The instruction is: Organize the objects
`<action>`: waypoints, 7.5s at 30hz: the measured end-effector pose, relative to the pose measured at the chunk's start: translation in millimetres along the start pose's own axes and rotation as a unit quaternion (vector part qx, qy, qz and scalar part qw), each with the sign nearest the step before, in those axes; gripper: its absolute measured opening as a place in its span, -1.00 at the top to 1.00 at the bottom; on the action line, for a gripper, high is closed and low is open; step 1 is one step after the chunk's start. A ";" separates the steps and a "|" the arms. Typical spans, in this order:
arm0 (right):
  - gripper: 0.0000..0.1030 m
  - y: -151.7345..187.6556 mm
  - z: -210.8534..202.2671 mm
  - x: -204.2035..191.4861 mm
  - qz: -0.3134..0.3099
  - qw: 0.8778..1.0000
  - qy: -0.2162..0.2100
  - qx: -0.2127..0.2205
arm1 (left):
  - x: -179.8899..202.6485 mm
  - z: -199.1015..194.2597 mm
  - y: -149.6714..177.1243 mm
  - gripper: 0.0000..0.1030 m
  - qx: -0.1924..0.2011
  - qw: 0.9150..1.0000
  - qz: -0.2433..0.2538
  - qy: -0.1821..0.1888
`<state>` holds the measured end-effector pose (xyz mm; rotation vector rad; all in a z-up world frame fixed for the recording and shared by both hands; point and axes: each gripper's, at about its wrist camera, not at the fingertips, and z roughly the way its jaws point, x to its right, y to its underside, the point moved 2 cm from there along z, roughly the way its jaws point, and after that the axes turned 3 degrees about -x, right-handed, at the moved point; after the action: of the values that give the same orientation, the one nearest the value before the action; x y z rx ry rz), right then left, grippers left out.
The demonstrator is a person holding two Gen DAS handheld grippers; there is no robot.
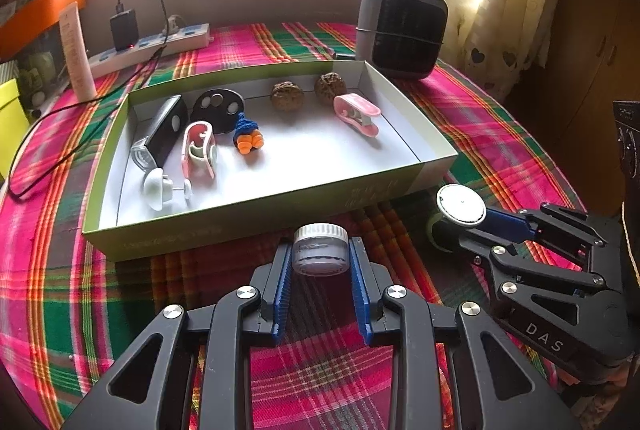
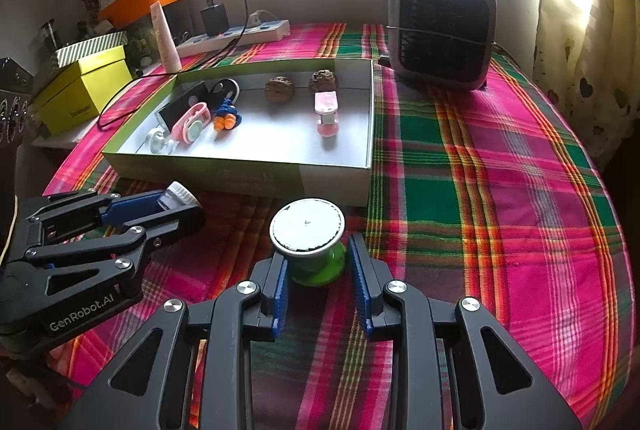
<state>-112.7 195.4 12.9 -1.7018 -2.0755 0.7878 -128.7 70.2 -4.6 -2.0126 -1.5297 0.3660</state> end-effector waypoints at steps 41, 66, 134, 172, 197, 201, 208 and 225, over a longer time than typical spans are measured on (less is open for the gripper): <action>0.45 -45.7 -17.6 -18.7 -0.010 0.997 -0.041 0.065 | -31.8 -28.8 -22.6 0.51 0.044 0.998 -0.036 -0.006; 0.44 -93.6 42.9 -14.3 0.000 0.997 -0.061 0.036 | -54.6 13.2 -48.7 0.51 0.020 0.998 -0.044 -0.028; 0.21 -92.9 58.8 -30.6 -0.028 0.998 -0.051 0.014 | -55.5 5.1 -42.4 0.37 0.027 0.998 -0.043 -0.048; 0.17 -19.7 -19.2 -42.4 -0.008 0.999 -0.015 0.035 | -31.4 -57.5 15.0 0.20 0.058 0.994 -0.045 -0.078; -0.20 28.3 -9.7 -31.5 0.003 0.998 0.057 -0.020 | -29.9 -39.3 59.5 0.08 0.011 0.992 -0.070 -0.104; -0.23 28.9 -10.5 -28.4 0.009 0.998 0.062 -0.020 | -28.2 -38.5 60.0 0.07 0.008 0.991 -0.068 -0.113; -0.32 29.0 -10.2 -27.1 0.014 0.998 0.066 -0.022 | -28.3 -38.0 59.8 0.02 0.008 0.991 -0.075 -0.115; -0.33 29.5 -10.3 -27.4 0.015 0.998 0.065 -0.022 | -26.3 -37.3 59.9 -0.01 0.005 0.990 -0.072 -0.125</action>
<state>-77.5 174.7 5.2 -1.7622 -1.9980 0.6254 -69.6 24.5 -13.9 -1.8902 -1.8086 0.5836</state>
